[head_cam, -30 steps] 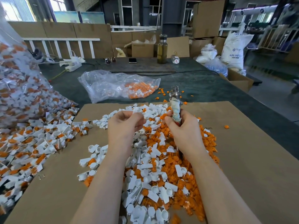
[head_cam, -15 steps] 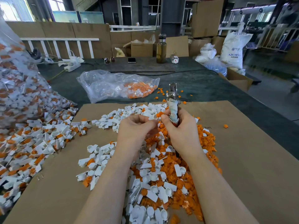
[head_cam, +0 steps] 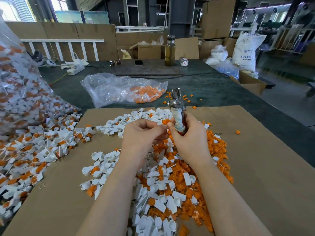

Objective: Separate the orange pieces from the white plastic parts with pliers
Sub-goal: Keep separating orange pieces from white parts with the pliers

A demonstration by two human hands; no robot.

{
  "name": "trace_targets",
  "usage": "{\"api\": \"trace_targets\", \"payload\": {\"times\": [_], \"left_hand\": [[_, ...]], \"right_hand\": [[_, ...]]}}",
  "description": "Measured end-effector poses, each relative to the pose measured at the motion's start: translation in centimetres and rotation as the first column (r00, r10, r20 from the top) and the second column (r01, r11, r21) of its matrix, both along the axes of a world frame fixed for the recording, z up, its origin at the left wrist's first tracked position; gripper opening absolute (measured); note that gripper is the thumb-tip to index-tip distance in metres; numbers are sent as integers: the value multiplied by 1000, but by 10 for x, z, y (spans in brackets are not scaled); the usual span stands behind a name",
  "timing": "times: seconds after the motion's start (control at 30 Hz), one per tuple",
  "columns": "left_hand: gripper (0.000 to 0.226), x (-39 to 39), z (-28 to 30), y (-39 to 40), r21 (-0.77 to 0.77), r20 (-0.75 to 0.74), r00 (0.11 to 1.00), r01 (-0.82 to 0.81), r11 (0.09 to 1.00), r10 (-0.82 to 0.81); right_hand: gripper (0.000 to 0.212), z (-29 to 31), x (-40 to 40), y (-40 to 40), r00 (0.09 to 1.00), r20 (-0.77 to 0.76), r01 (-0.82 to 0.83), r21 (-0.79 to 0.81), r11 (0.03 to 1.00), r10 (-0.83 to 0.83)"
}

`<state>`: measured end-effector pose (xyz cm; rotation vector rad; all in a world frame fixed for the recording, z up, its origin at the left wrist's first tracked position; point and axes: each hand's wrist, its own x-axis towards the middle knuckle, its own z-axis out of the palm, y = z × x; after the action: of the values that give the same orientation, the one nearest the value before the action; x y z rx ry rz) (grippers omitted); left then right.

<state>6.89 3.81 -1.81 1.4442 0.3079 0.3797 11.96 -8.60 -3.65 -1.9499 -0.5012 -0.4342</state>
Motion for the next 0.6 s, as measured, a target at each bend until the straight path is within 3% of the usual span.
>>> {"api": "trace_targets", "payload": {"times": [0.13,0.6], "left_hand": [[14,1,-2,1,152,-27,998,-44,987,48],[17,1,-1,1,372,-32,996,-69,926,87]], "right_hand": [[13,0,-1,0,998,55,11,-47,999,-9],[15,-2,1,-2,999,33,-5,-96,995,8]]}}
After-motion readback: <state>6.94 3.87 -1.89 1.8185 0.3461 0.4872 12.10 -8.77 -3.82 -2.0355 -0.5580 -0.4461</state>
